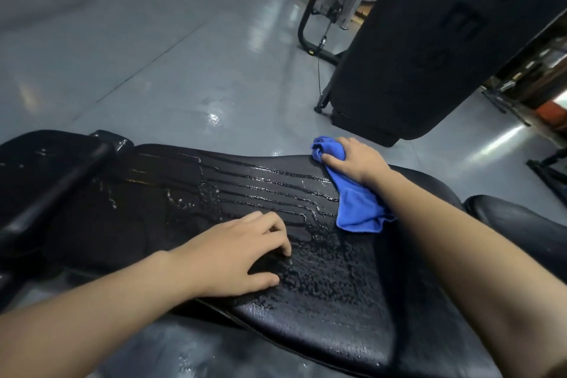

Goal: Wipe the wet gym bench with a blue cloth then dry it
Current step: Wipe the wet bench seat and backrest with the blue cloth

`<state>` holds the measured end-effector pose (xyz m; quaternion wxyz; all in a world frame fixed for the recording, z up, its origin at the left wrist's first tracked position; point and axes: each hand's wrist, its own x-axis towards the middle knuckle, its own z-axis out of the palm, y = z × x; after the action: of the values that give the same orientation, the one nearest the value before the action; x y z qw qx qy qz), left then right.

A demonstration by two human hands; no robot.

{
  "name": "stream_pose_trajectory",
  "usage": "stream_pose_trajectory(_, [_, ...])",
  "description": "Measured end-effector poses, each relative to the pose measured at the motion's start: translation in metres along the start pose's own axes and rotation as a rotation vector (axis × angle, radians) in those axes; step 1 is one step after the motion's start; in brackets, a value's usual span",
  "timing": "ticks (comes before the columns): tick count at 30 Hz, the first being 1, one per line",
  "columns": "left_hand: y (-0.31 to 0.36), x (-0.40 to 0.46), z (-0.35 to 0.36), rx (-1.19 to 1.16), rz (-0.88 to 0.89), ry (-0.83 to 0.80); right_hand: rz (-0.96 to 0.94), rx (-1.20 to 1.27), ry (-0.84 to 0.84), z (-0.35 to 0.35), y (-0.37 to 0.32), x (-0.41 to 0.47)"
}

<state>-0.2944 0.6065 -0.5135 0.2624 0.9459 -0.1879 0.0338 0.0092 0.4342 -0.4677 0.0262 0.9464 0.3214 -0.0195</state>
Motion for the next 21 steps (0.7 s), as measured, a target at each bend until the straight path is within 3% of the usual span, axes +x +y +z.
stream_pose_trajectory(12, [0.001,0.005,0.001,0.043,0.018,0.015,-0.27,0.019,-0.027,0.036,-0.12,0.025])
stream_pose_trajectory(21, [0.002,-0.01,-0.001,0.029,-0.003,-0.015,-0.162,0.02,-0.019,0.018,-0.069,0.015])
